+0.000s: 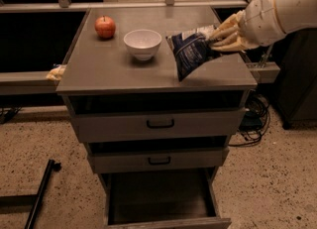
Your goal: Pick blue chip bag from bottom drawer and place on counter
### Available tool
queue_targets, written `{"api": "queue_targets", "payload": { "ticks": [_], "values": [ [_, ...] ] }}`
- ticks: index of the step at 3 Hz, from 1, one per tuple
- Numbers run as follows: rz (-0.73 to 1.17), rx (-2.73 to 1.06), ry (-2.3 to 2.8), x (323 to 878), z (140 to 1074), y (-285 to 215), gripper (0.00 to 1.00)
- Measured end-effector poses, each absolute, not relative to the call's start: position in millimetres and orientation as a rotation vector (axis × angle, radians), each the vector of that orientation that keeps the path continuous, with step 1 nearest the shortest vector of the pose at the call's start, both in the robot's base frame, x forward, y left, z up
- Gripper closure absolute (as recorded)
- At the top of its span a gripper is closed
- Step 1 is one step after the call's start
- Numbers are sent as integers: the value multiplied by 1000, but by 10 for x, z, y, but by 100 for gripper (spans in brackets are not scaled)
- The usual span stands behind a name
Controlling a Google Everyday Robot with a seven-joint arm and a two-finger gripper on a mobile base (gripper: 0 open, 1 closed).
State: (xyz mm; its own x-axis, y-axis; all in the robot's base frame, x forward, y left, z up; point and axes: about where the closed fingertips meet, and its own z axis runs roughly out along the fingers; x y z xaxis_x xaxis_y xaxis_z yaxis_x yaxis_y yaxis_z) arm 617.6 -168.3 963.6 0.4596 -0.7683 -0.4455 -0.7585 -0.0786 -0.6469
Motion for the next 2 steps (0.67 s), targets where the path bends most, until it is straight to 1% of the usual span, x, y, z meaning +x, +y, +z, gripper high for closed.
{"api": "queue_targets", "payload": {
  "ticks": [2],
  "values": [
    [-7, -1786, 1272, 6714, 9524, -1647, 100]
  ]
}}
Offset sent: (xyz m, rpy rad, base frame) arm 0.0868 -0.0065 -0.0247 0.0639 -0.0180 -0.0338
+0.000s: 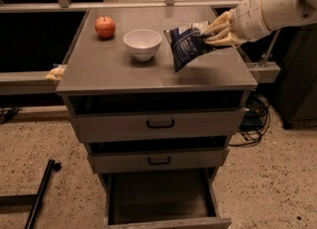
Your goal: Pick blue chip bag from bottom drawer and place on counter
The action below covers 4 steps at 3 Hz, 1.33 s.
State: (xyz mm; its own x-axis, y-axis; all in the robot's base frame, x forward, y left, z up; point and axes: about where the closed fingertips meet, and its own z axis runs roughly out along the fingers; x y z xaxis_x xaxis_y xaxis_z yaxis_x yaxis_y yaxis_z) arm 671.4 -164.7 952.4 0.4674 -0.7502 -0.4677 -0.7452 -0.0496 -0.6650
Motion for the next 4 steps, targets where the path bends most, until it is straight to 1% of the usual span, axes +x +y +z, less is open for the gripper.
{"api": "queue_targets", "payload": {
  "ticks": [1, 4],
  "values": [
    [-6, -1784, 1272, 6727, 9518, -1648, 81],
    [-6, -1784, 1272, 6727, 9517, -1647, 11]
  ]
}}
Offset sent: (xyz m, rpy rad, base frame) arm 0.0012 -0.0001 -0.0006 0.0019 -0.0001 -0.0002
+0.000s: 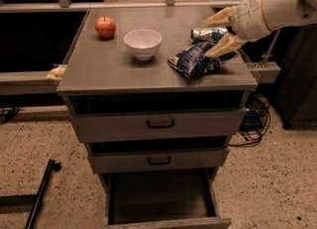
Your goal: Pick blue chip bag from bottom drawer and place on counter
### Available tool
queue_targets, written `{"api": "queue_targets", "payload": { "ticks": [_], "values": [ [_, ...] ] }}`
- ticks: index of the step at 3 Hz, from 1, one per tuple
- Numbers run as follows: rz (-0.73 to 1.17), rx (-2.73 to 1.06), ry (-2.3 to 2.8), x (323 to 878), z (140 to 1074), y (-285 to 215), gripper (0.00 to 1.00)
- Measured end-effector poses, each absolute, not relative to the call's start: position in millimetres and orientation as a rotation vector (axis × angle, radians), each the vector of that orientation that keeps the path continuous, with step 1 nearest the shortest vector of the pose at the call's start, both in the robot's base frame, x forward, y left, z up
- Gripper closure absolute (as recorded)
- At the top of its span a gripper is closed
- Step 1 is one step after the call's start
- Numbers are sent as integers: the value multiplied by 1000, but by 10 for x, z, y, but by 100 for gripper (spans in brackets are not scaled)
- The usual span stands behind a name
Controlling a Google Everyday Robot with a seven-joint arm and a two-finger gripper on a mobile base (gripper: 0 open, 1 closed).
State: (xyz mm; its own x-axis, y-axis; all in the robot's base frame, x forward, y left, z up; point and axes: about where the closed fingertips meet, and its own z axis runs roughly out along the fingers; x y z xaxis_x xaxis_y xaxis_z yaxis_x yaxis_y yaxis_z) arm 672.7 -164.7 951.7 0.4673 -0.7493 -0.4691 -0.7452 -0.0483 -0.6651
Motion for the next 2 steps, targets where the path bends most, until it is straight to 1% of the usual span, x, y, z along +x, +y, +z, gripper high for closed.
{"api": "queue_targets", "payload": {
  "ticks": [1, 2],
  "values": [
    [-5, -1784, 1272, 6727, 9517, -1646, 0],
    [-5, -1784, 1272, 6727, 9517, -1646, 0]
  ]
}}
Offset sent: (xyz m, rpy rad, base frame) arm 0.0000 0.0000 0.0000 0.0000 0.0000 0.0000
